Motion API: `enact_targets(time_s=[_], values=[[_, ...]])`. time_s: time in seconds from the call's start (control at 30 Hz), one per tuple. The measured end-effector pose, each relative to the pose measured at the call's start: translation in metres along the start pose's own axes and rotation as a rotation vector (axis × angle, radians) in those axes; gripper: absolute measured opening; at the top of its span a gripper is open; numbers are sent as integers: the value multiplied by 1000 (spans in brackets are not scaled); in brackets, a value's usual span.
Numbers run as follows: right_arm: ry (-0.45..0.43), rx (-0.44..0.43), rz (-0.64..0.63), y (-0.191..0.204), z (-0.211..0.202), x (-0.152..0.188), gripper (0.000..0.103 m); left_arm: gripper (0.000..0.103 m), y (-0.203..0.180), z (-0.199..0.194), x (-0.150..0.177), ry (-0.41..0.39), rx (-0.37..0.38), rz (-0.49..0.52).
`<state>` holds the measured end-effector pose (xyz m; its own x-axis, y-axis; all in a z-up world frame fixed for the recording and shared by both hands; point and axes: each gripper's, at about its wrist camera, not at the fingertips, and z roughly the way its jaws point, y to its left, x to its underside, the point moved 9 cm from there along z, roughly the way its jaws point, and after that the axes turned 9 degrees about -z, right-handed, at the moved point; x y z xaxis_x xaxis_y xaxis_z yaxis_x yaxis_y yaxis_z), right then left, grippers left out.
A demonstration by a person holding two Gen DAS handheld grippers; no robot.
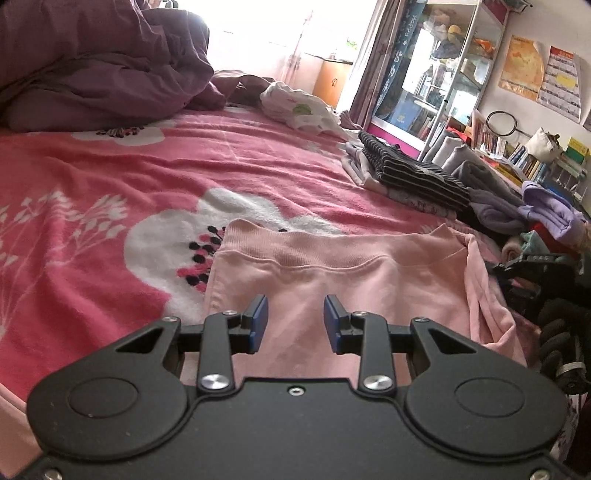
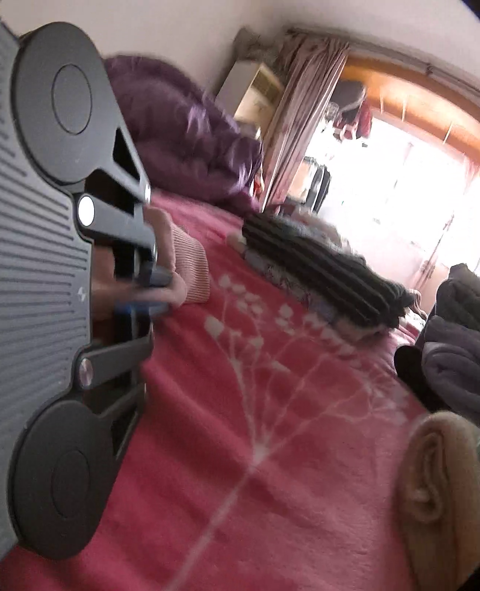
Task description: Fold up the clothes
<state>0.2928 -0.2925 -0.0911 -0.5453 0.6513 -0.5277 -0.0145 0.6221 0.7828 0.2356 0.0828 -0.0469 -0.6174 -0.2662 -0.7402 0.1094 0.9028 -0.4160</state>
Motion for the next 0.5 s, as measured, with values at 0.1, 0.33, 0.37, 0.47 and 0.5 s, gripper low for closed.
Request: enact_targets(time_s=[0.1,0.33,0.37,0.47,0.5], values=[[-65,5,-46,13,-17,-7,6,31,-2,-6,-1,-12,16,-1],[-194,85,-227,42,-75,-25,5,31,-15,-27,-3,-55,78,24],[-208,94,-232,42,-83,-26,5,31,-17,-30,-2,-58,85,29],[-246,129,-253,44,-111,-31,5,31,-22,-36,1,-66,113,43],[-250,129,-253,44,-116,-30,5,31,-23,-38,3,-67,117,49]])
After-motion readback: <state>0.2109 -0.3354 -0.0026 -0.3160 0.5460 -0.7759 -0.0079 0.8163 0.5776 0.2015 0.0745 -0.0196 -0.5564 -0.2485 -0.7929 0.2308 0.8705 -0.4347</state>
